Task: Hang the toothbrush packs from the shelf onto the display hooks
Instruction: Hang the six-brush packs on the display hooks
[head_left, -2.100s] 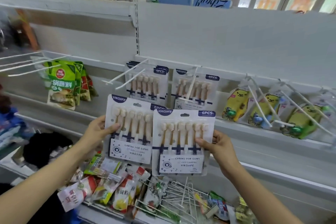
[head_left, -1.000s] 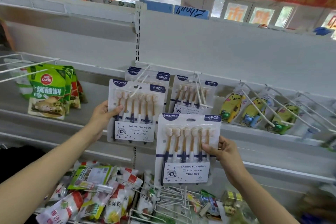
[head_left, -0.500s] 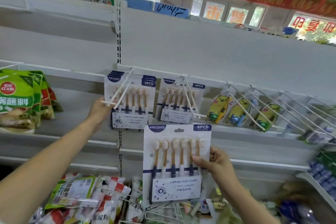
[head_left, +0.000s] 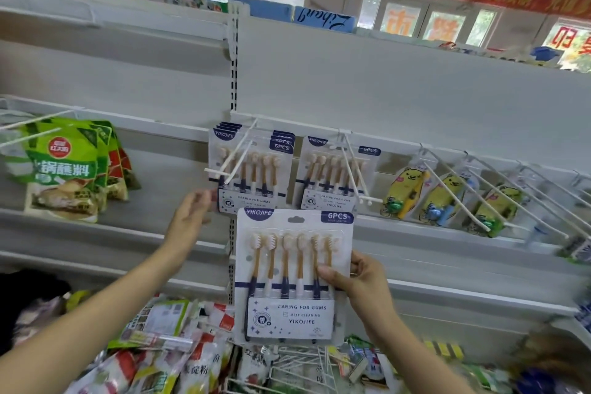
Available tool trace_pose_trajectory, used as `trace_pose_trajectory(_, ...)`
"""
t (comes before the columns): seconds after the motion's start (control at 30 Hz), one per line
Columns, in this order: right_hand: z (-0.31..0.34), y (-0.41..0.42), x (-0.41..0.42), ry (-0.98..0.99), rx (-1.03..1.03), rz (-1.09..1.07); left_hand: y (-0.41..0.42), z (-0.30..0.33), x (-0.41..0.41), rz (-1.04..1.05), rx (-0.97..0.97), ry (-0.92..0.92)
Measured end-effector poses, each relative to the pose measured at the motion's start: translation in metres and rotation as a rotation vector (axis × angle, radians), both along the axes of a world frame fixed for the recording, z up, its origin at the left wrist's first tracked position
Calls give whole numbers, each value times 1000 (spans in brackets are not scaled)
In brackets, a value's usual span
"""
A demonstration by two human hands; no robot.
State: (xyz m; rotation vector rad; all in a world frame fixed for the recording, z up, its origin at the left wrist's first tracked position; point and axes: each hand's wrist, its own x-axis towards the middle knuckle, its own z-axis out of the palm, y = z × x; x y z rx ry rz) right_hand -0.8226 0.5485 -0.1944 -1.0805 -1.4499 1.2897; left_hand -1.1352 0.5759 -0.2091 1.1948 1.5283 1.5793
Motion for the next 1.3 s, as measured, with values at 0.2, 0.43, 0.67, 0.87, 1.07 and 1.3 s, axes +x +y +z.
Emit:
trace_pose_trajectory(0.2,11,-3,-37,-2,49,88,-100,-18,5,-477,-179,94)
trace_pose_trajectory(0.43,31,-9,-76,93,122,168,-129,-22,2,-190,-143,22)
trace_pose_trajectory(0.67,32,-6,-93,102,125,131,-127,-18,-10,-139,-100,35)
trace_pose_trajectory(0.87,24,3,-105,87,115,92,-114,-20,-16,-132,-77,43)
trace_pose_trajectory(1.07,23,24,-111,103,112,82,-92,-20,-25,-139,-89,54)
trace_pose_trajectory(1.3,16,77,-120,81,57,35,-38,-22,-32,-22,-164,175)
